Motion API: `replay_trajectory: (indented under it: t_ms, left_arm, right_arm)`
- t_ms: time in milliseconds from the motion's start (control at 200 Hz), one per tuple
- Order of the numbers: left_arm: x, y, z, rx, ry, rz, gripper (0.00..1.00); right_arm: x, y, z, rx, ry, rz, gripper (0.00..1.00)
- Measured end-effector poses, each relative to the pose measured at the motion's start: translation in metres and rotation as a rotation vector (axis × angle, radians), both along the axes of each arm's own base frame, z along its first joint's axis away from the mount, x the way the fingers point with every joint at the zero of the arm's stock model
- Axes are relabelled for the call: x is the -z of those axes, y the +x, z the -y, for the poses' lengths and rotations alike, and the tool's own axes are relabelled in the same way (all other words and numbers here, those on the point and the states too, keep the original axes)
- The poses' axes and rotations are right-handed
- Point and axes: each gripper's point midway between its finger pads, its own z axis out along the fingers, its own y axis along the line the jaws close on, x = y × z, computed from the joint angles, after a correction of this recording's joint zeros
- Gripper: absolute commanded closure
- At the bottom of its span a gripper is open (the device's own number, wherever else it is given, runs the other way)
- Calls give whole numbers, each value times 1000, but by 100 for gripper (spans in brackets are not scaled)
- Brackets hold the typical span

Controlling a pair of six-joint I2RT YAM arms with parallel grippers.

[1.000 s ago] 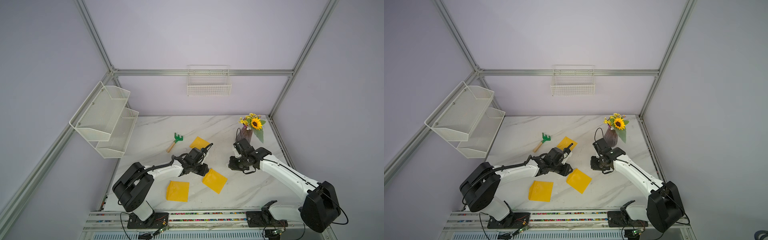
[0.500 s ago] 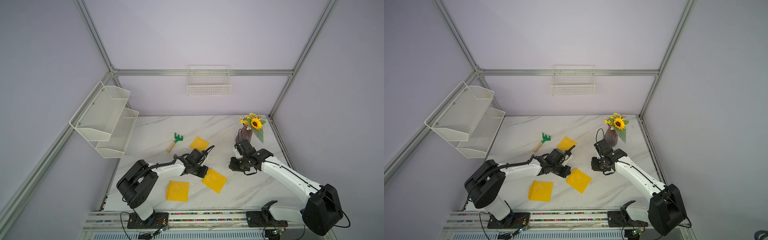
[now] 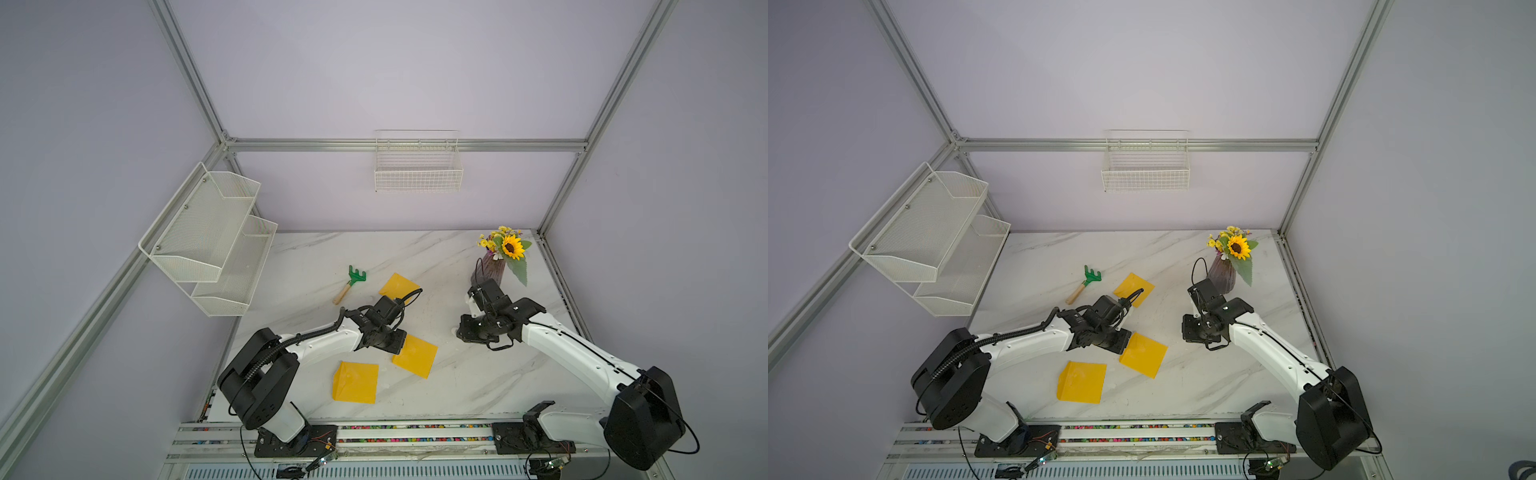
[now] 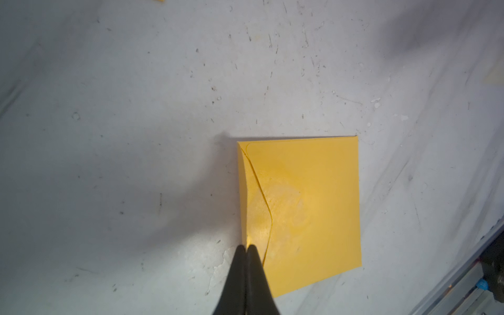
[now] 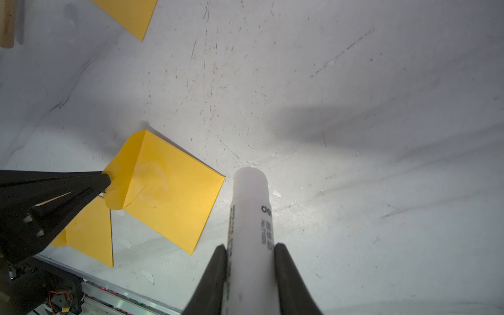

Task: Seal the envelope with a glue stick
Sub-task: Seal the envelope at the center of the board.

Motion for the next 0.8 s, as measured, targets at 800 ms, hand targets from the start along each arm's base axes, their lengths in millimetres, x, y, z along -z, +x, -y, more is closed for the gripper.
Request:
replay_trajectory:
  t_ms: [800]
  left_arm:
    - [24, -18, 47, 96, 13, -57, 70]
  right_arm:
    - [2, -1, -5, -11, 24, -8, 100]
